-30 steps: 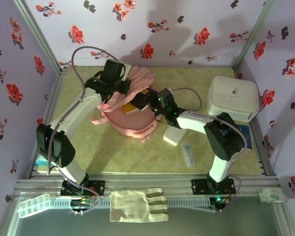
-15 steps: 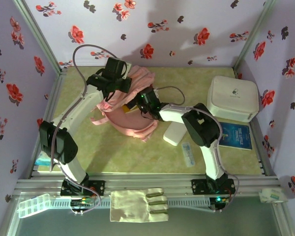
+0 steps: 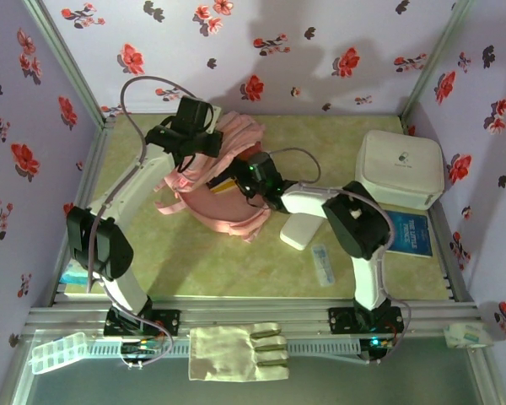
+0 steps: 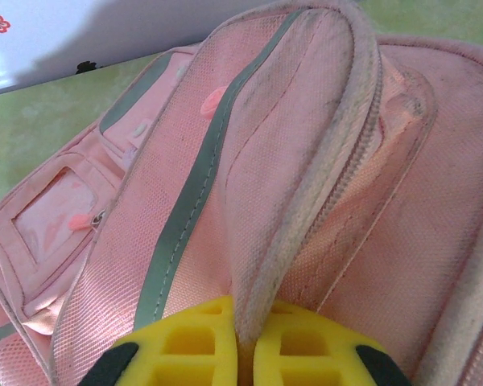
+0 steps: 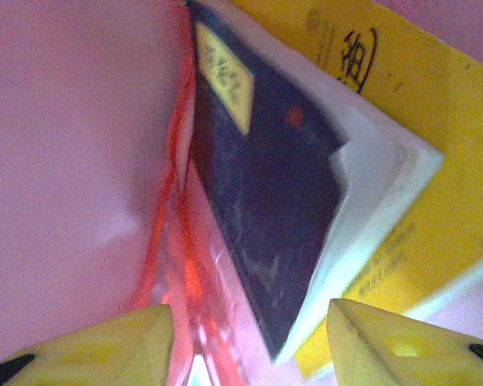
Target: Pack the student bag
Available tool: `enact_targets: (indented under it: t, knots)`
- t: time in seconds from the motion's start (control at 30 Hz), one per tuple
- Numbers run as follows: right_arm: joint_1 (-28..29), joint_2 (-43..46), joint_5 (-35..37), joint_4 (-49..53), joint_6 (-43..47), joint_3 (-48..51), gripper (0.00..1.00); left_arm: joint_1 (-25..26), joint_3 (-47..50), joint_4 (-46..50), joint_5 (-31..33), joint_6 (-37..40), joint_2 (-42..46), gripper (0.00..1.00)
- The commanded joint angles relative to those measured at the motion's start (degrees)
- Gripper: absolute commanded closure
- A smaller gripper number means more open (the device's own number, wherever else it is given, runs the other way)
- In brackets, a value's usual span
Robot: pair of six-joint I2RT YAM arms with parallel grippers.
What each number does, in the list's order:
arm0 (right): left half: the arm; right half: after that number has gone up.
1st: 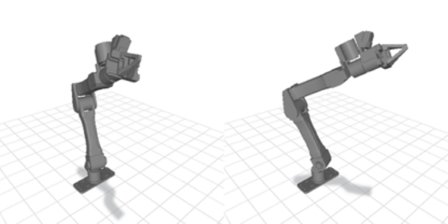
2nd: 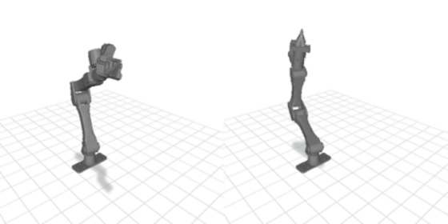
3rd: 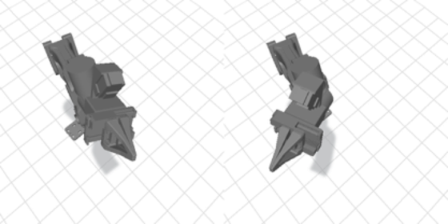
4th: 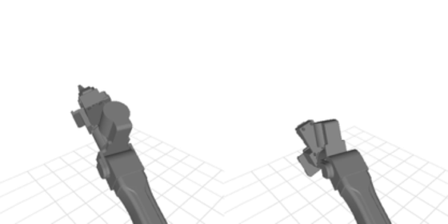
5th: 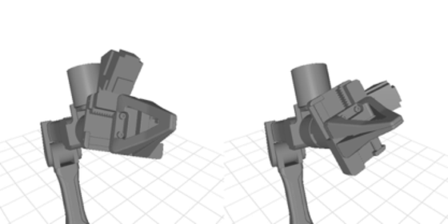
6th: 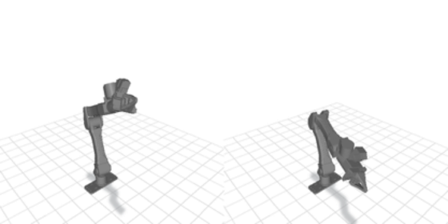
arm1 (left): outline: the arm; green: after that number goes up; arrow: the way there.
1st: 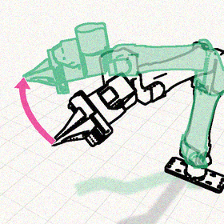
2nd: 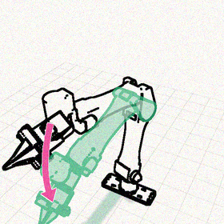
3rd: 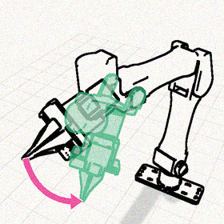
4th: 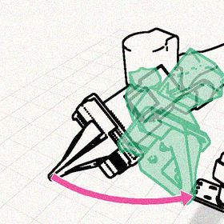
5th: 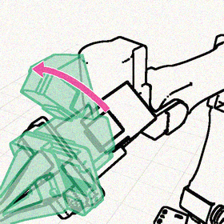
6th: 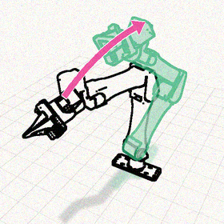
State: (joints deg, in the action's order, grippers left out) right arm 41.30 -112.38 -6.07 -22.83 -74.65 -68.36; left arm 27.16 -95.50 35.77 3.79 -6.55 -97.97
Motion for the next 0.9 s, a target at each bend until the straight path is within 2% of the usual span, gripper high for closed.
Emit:
enact_targets:
  t: [0.0, 0.1, 0.27, 0.37, 0.4, 0.43, 0.47, 0.57, 0.7, 0.87]
  knots:
    - [-0.2, 7.8, 0.9, -1.0, 3.8, 4.9, 0.45, -2.3, 1.5, -6.2, 0.8, -2.0, 4.4, 1.00]
    - [-0.4, 13.6, 2.8, 1.6, 6.6, 9.6, 0.43, -3.2, 4.7, -7.6, 0.6, -0.7, 6.2, 1.00]
    - [-1.1, 22.4, 9.0, 11.0, 11.6, 16.3, 0.39, -4.3, 13.9, -9.8, -0.1, 2.3, 11.3, 1.00]
    - [-2.5, 27.1, 14.0, 18.1, 16.1, 18.5, 0.37, -4.5, 18.7, -9.1, -1.0, 1.5, 14.7, 0.99]
    - [-3.1, 28.3, 16.0, 20.9, 17.5, 18.7, 0.35, -4.6, 20.0, -8.9, -1.4, 0.9, 15.8, 0.89]
    - [-4.0, 29.7, 18.4, 24.0, 19.1, 18.7, 0.34, -4.7, 21.6, -8.5, -2.0, -0.1, 17.1, 0.71]
    - [-5.1, 30.9, 20.4, 27.1, 20.3, 18.7, 0.32, -4.7, 23.1, -8.4, -2.2, -1.3, 18.4, 0.49]
    - [-9.0, 33.5, 23.9, 33.5, 24.2, 18.7, 0.26, -4.8, 27.9, -10.2, -3.0, -5.3, 22.4, 0.17]
    - [-15.1, 34.6, 27.1, 40.2, 28.6, 18.2, 0.19, -4.9, 32.5, -12.2, -3.9, -9.1, 25.7, 0.01]
    - [-24.2, 35.1, 25.6, 42.9, 30.5, 19.9, 0.16, -5.6, 34.2, -13.4, -3.9, -11.4, 26.4, 0.00]
